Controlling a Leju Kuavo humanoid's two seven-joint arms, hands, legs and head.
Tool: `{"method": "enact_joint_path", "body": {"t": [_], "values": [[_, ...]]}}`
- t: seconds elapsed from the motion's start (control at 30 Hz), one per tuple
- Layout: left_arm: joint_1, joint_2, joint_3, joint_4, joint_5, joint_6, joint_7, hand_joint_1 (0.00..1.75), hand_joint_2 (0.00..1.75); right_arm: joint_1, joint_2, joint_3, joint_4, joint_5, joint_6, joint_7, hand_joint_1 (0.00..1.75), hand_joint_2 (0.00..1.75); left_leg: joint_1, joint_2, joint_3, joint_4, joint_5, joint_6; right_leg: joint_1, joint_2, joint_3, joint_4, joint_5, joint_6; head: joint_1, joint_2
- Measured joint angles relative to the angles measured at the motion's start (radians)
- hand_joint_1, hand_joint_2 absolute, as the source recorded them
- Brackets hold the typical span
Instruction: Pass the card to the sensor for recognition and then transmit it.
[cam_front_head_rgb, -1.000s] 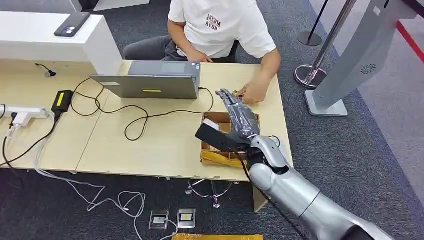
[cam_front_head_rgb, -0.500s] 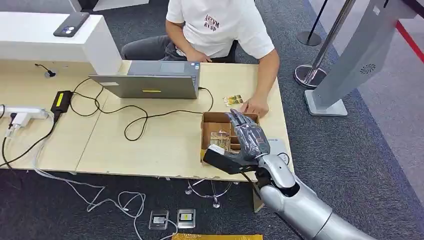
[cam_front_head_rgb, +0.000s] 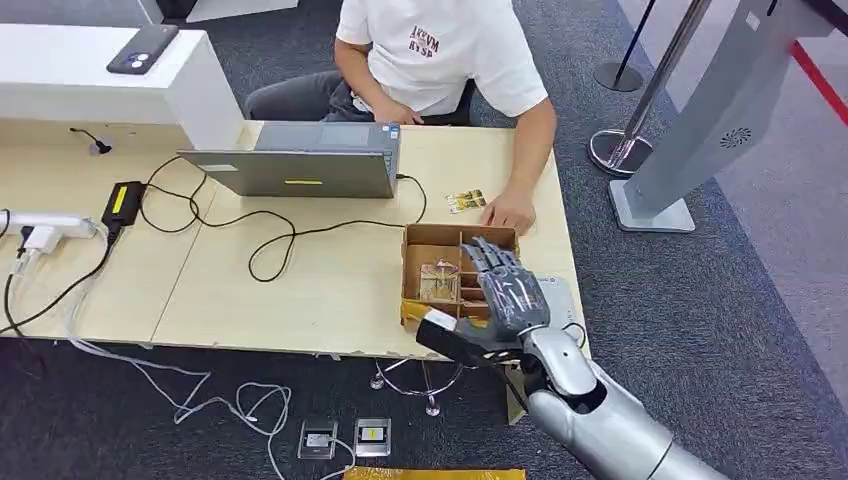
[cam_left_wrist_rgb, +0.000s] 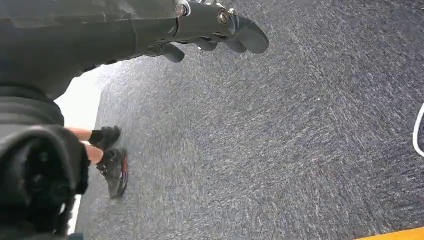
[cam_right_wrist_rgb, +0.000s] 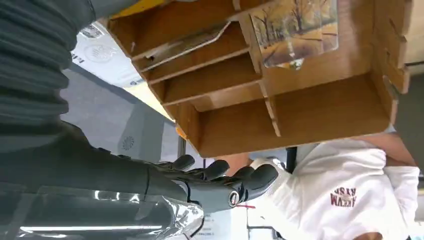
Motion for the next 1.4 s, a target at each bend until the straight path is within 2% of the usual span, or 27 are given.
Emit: {"method": "enact_joint_path", "body": {"t": [0.57, 0.7, 1.17, 1.2, 1.27, 1.3, 1.33, 1.4], "values": [[-0.001, 0.000, 0.002, 0.000, 0.000, 0.000, 0.000, 0.00, 0.00, 0.010, -0.006, 0.000, 0.000, 0.005, 0.002, 0.006, 0.00, 1.75, 0.000, 0.000, 0.000, 0.000, 0.000, 0.000, 0.000, 0.000, 0.000, 0.000, 0.000, 0.000, 0.000, 0.000], [-0.004, 0.000, 0.019, 0.000, -0.003, -0.001, 0.002, 0.00, 0.00, 0.038, -0.018, -0.018, 0.000, 0.080, -0.005, 0.042, 0.00, 1.75, 0.000, 0.000, 0.000, 0.000, 0.000, 0.000, 0.000, 0.000, 0.000, 0.000, 0.000, 0.000, 0.000, 0.000], [-0.004, -0.001, 0.021, 0.000, -0.003, 0.000, 0.003, 0.00, 0.00, 0.048, -0.022, -0.042, 0.011, 0.096, -0.012, 0.041, 0.00, 1.75, 0.000, 0.000, 0.000, 0.000, 0.000, 0.000, 0.000, 0.000, 0.000, 0.000, 0.000, 0.000, 0.000, 0.000], [-0.004, -0.001, 0.021, 0.000, -0.003, 0.000, 0.003, 0.00, 0.00, 0.049, -0.022, -0.043, 0.012, 0.097, -0.013, 0.041, 0.02, 1.75, 0.000, 0.000, 0.000, 0.000, 0.000, 0.000, 0.000, 0.000, 0.000, 0.000, 0.000, 0.000, 0.000, 0.000], [-0.004, -0.001, 0.021, 0.000, -0.003, 0.000, 0.003, 0.00, 0.00, 0.049, -0.022, -0.043, 0.014, 0.098, -0.013, 0.041, 0.17, 1.75, 0.000, 0.000, 0.000, 0.000, 0.000, 0.000, 0.000, 0.000, 0.000, 0.000, 0.000, 0.000, 0.000, 0.000], [-0.004, -0.001, 0.021, 0.000, -0.003, 0.000, 0.003, 0.00, 0.00, 0.050, -0.023, -0.044, 0.015, 0.098, -0.013, 0.041, 0.40, 1.75, 0.000, 0.000, 0.000, 0.000, 0.000, 0.000, 0.000, 0.000, 0.000, 0.000, 0.000, 0.000, 0.000, 0.000], [-0.004, -0.001, 0.021, 0.000, -0.003, 0.001, 0.003, 0.00, 0.00, 0.050, -0.023, -0.044, 0.017, 0.099, -0.013, 0.040, 0.51, 1.75, 0.000, 0.000, 0.000, 0.000, 0.000, 0.000, 0.000, 0.000, 0.000, 0.000, 0.000, 0.000, 0.000, 0.000], [-0.004, -0.001, 0.022, 0.000, -0.003, 0.003, 0.003, 0.00, 0.00, 0.050, -0.023, -0.044, 0.019, 0.099, -0.013, 0.040, 0.59, 1.75, 0.000, 0.000, 0.000, 0.000, 0.000, 0.000, 0.000, 0.000, 0.000, 0.000, 0.000, 0.000, 0.000, 0.000]]}}
